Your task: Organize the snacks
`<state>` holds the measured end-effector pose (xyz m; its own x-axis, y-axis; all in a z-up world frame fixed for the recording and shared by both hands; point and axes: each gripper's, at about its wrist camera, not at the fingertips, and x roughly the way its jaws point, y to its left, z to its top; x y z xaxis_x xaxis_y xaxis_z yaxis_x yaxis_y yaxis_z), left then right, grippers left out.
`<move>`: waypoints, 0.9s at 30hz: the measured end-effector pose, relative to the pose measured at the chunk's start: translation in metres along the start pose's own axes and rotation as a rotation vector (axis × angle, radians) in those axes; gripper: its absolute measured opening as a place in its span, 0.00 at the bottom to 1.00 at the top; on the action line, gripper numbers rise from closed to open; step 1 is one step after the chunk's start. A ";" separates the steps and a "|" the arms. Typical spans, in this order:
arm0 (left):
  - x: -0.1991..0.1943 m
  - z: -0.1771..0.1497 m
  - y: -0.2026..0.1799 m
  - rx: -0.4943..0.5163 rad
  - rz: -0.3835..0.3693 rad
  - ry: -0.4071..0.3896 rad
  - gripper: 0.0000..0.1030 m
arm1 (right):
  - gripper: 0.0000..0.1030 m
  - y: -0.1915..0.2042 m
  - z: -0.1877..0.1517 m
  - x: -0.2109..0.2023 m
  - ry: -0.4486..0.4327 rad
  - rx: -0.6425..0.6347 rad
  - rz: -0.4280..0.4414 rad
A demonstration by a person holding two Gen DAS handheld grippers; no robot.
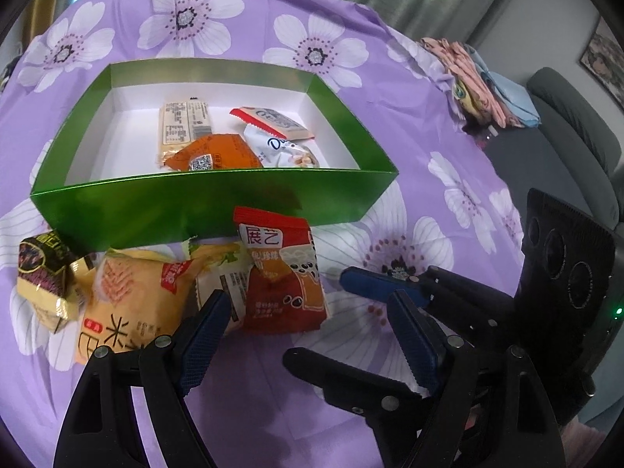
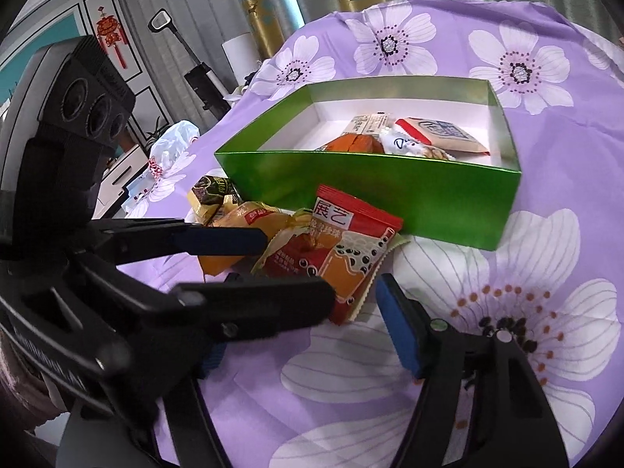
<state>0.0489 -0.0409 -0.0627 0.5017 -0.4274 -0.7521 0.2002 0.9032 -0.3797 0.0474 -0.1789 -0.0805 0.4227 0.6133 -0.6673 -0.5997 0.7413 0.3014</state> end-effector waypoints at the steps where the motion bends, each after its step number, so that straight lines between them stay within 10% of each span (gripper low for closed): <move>1: 0.002 0.001 0.002 -0.003 0.000 0.005 0.76 | 0.67 -0.001 0.000 0.001 0.001 0.001 0.004; 27: 0.013 0.007 0.021 -0.048 0.019 0.006 0.40 | 0.56 -0.001 0.012 0.034 0.051 -0.011 -0.010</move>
<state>0.0658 -0.0274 -0.0765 0.4999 -0.4105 -0.7626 0.1497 0.9082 -0.3907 0.0705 -0.1557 -0.0951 0.3934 0.5911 -0.7041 -0.6030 0.7441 0.2878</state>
